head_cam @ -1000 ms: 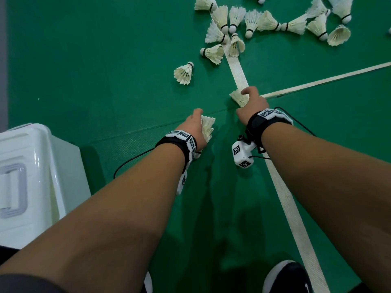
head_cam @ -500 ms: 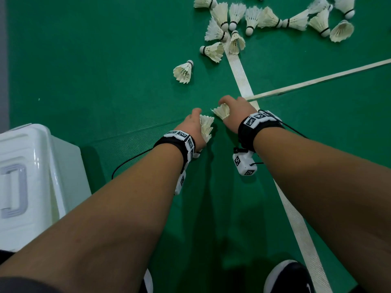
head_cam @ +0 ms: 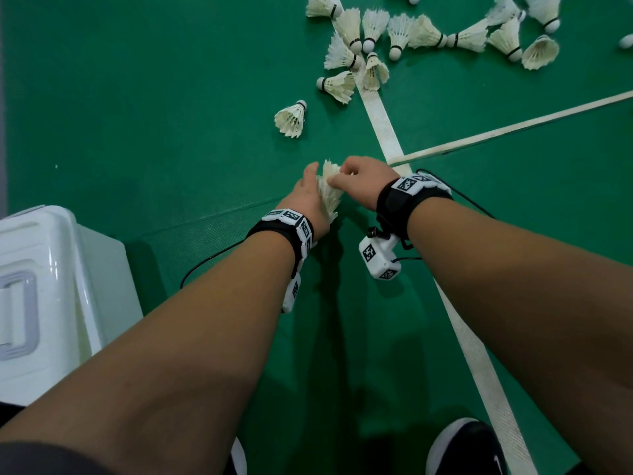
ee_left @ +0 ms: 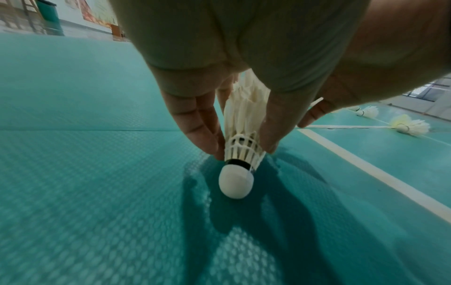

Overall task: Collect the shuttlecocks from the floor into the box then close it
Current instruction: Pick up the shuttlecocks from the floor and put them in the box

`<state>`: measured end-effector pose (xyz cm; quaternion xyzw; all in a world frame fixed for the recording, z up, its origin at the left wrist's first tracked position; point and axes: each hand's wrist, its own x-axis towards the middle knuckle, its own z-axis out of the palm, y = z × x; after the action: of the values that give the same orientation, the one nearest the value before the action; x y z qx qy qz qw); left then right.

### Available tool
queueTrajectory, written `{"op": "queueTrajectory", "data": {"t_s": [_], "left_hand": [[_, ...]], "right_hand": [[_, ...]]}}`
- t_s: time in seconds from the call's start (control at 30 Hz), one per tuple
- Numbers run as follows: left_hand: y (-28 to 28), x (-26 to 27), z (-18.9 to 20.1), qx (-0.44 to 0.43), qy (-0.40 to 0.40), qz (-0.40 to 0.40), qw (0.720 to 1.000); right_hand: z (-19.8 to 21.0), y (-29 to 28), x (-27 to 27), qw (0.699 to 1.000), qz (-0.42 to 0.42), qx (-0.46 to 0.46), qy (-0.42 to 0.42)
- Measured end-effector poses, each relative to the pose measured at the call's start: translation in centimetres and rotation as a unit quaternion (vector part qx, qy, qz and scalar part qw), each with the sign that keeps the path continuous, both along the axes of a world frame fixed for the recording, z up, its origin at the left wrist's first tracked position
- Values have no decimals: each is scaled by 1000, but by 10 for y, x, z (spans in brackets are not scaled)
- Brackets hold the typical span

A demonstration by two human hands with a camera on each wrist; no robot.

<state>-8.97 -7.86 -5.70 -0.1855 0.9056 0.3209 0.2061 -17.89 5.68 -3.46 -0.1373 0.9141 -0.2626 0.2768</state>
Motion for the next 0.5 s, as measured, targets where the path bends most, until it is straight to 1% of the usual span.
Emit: {"op": "queueTrajectory", "data": {"t_s": [0.07, 0.17, 0.2, 0.33, 0.4, 0.43, 0.5], "left_hand": [[1, -3, 2, 13, 6, -7, 1000], [4, -7, 5, 27, 35, -16, 999], [5, -9, 5, 32, 47, -15, 998], [6, -16, 5, 66, 50, 24, 996], [4, -17, 4, 83, 53, 38, 994], [3, -17, 5, 88, 53, 42, 994], [1, -19, 6, 91, 53, 43, 994]], "right_hand": [[1, 1, 4, 998, -23, -34, -43], [3, 1, 4, 992, -67, -84, -72], [3, 1, 3, 986, -90, -114, -86], [1, 0, -5, 935, -203, -235, -171], [-5, -1, -8, 915, -245, -245, -207], [-10, -1, -9, 913, -251, -233, -220], [-25, -1, -12, 921, -247, -207, -221]]}}
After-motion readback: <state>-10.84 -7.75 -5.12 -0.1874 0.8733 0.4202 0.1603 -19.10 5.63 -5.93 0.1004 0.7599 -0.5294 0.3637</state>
